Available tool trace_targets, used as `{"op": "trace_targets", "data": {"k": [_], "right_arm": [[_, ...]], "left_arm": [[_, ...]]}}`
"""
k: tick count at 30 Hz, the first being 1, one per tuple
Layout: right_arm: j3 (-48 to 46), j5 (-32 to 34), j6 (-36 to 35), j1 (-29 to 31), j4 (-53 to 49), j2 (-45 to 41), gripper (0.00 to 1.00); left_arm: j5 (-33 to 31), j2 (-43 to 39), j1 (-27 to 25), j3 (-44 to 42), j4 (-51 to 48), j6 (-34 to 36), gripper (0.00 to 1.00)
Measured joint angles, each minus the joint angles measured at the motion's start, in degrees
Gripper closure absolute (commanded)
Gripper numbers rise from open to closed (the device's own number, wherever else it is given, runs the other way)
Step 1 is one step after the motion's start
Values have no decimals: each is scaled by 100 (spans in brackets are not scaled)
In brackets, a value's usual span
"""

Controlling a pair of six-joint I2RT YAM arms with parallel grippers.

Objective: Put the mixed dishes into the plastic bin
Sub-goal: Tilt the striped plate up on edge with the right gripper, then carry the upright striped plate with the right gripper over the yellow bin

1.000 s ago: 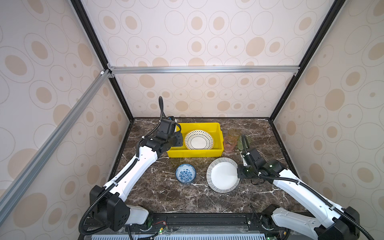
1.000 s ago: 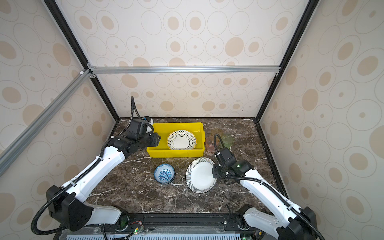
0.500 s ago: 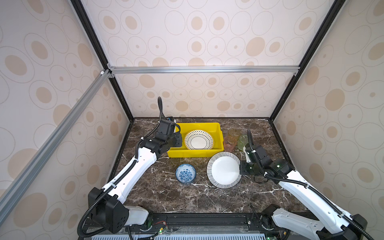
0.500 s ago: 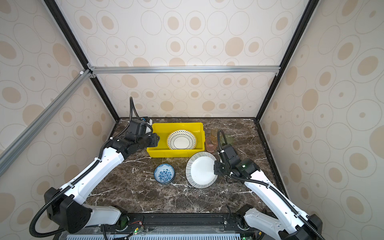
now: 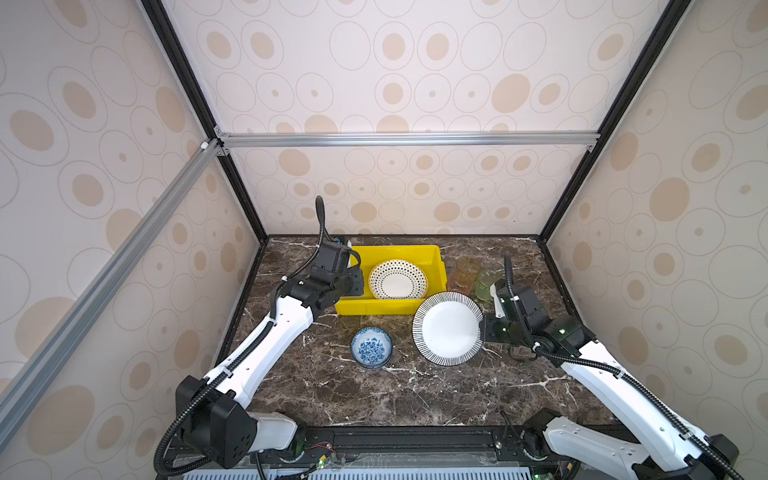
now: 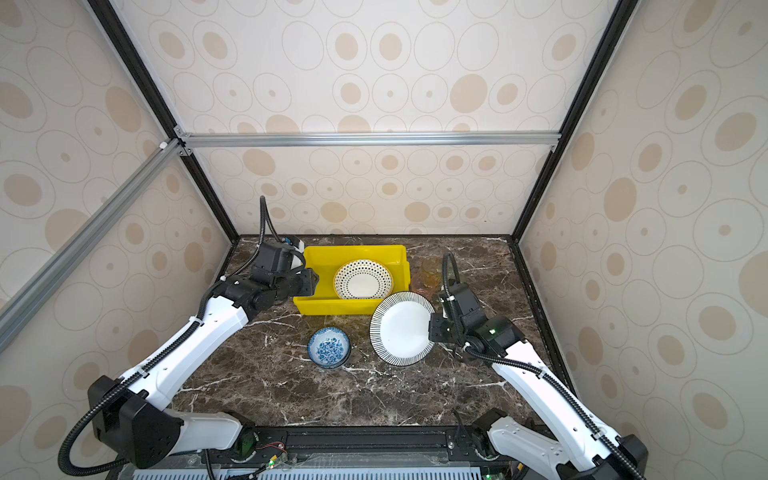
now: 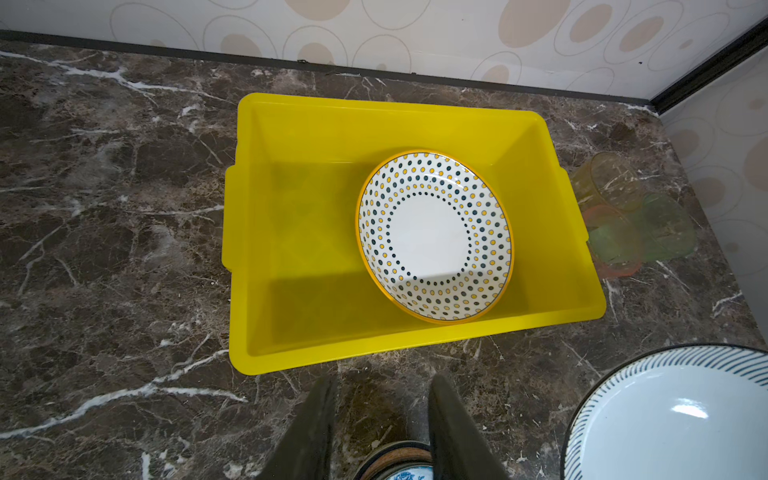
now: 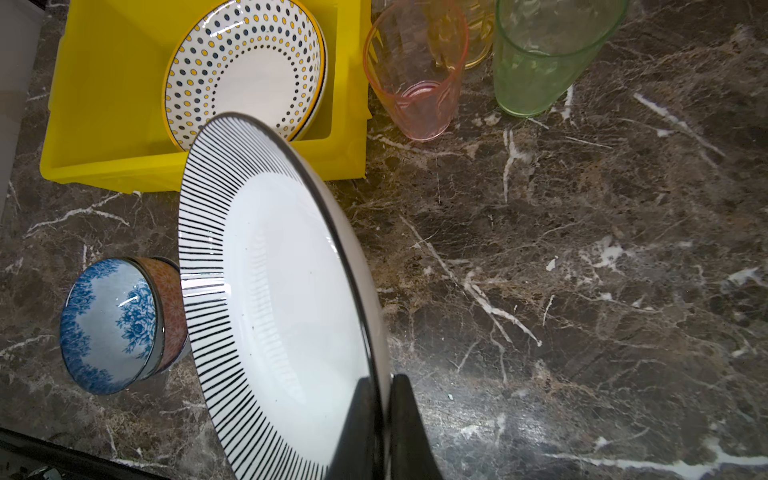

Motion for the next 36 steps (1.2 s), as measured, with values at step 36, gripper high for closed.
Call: {"op": "trace_targets", "data": {"k": [36], "right_arm": [[487, -1075, 693, -844, 1950, 1482, 100]], "left_arm": [[-317, 7, 92, -11, 184, 221, 62]]}}
